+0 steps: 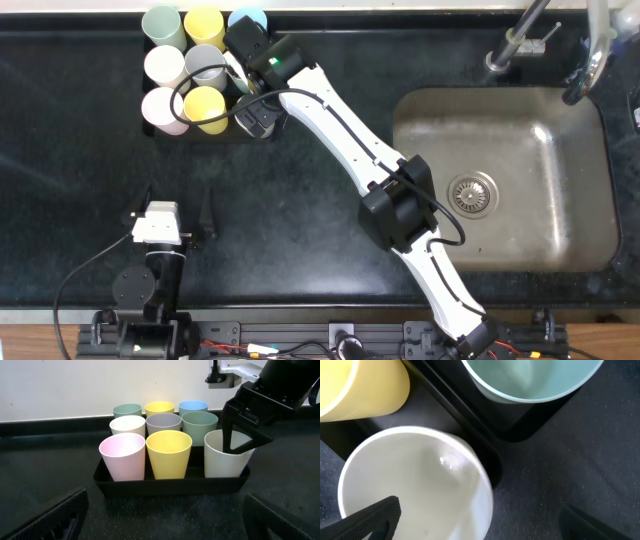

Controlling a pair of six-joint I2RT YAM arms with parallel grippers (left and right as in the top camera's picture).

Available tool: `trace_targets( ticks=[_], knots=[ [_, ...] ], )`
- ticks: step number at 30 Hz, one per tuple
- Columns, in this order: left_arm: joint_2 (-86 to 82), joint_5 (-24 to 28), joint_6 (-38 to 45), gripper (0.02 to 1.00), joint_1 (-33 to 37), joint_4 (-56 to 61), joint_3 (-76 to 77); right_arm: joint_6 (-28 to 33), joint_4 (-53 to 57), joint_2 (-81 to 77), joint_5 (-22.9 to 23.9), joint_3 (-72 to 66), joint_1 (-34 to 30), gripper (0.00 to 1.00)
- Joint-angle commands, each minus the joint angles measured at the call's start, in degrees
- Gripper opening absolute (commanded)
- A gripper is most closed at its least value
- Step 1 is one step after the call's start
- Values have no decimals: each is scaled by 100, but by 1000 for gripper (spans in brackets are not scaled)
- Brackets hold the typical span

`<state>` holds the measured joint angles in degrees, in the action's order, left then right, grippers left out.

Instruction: Store Cups

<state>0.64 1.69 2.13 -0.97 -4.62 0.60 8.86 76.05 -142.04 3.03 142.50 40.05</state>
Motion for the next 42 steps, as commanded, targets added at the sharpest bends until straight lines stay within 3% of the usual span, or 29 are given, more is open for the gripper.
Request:
trace_targets(
  ticks=[1,6,11,17,21,25,31,36,42],
  knots=[
    [-48,-9,129,1000,66,-13,-15,15,24,225,59,323,-15,998],
    [-48,-9,129,1000,66,-13,-15,-13,52,938,496,509,-199,998],
    [-48,-9,129,1000,66,-13,-15,-439,199,1989,715,514,-605,996],
    [-48,-9,127,1000,66,-13,-15,-1217,1021,3176,748,472,-1482,998],
    [-48,-9,127,1000,66,-13,-15,-1318,1436,3825,1180,52,-1943,998],
    [-48,-9,127,1000,66,-11,-15,-1749,1054,4878,1528,-1674,-2284,998],
    [-48,-9,127,1000,66,-13,-15,-1993,-1217,7501,1652,-6155,-2887,998],
    [-48,-9,129,1000,63,-13,-15,-2004,-1438,9256,1591,-8655,-3056,996],
    [-48,-9,127,1000,66,-13,-15,-2004,-1849,11243,1589,-10504,-3071,998]
  ],
)
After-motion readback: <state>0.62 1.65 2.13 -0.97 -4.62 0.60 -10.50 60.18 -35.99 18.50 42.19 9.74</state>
